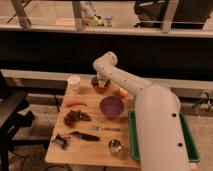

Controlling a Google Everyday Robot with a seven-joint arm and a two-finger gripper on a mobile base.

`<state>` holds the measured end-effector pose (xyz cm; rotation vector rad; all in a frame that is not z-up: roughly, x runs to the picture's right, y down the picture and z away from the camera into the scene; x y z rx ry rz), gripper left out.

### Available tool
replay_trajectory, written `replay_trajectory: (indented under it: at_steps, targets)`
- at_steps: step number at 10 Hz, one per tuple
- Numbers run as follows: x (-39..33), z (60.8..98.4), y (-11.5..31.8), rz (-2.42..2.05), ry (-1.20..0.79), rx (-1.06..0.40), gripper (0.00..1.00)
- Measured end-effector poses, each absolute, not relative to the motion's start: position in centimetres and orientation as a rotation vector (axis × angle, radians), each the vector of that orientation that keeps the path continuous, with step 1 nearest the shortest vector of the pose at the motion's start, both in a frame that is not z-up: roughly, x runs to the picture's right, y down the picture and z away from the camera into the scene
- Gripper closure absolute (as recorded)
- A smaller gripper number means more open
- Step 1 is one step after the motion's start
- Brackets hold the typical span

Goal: Wipe red bowl with eraser

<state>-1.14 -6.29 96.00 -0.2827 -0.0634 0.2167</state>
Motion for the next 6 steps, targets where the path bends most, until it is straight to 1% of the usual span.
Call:
replay_trajectory:
  at_steps: [3, 6]
  targets:
    - [-0.5, 95.0, -4.7, 0.215, -0.06, -0.294, 1.0]
    - [1.6, 94.8, -4.3, 0.236, -0.037, -0.293, 1.0]
